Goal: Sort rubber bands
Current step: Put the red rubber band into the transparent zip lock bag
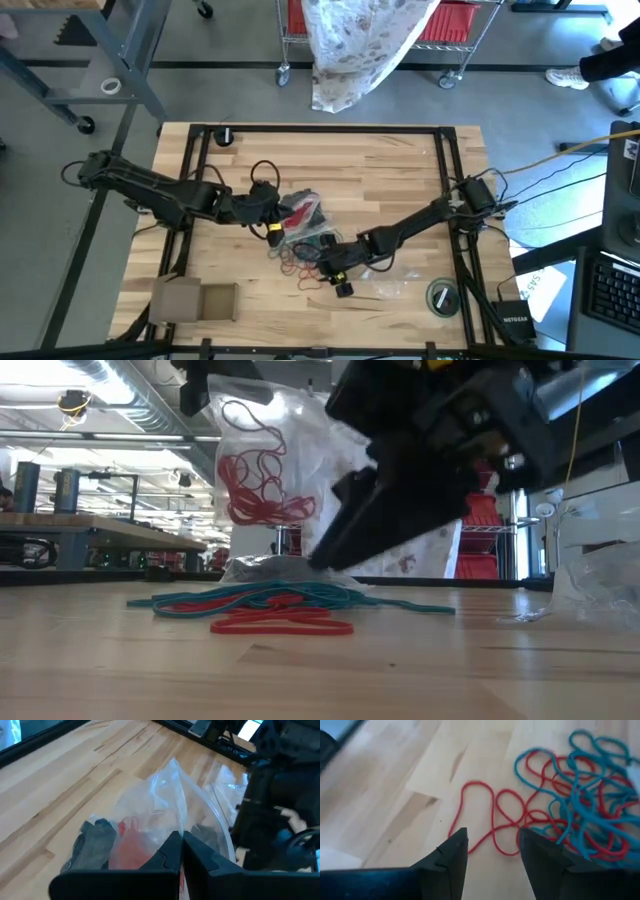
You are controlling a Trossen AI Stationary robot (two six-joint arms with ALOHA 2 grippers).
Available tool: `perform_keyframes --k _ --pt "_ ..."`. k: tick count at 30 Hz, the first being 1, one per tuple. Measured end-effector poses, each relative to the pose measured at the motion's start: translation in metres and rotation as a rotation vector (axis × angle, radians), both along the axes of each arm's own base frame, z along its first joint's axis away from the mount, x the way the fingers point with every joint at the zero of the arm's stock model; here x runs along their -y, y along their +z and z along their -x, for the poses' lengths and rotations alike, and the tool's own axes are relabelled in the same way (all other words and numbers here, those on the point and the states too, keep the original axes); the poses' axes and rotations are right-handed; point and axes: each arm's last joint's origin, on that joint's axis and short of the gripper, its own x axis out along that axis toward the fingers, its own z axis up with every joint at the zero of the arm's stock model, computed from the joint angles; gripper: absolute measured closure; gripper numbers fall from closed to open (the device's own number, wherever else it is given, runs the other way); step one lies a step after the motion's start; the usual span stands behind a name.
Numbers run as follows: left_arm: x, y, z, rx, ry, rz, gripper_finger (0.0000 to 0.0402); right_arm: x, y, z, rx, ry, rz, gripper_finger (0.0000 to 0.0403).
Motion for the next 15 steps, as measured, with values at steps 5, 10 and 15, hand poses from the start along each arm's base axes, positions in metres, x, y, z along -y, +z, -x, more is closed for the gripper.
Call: perform_keyframes --k 5,10,15 --pt "0.008 -0.008 -0.005 -0.026 -0.008 0.013 0.0401 -0.002 -0.012 -0.004 0.006 0.006 -0.007 0.0233" --pt "0.016 -0.016 -0.008 -0.048 -0.011 0.036 0.0401 -0.003 -0.028 -0.008 -0.010 0.001 0.000 0.0235" --pt "0.021 -0.017 -0.007 -0.045 -0.010 0.060 0.0401 -0.003 -0.033 -0.009 -0.020 -0.011 0.015 0.0294"
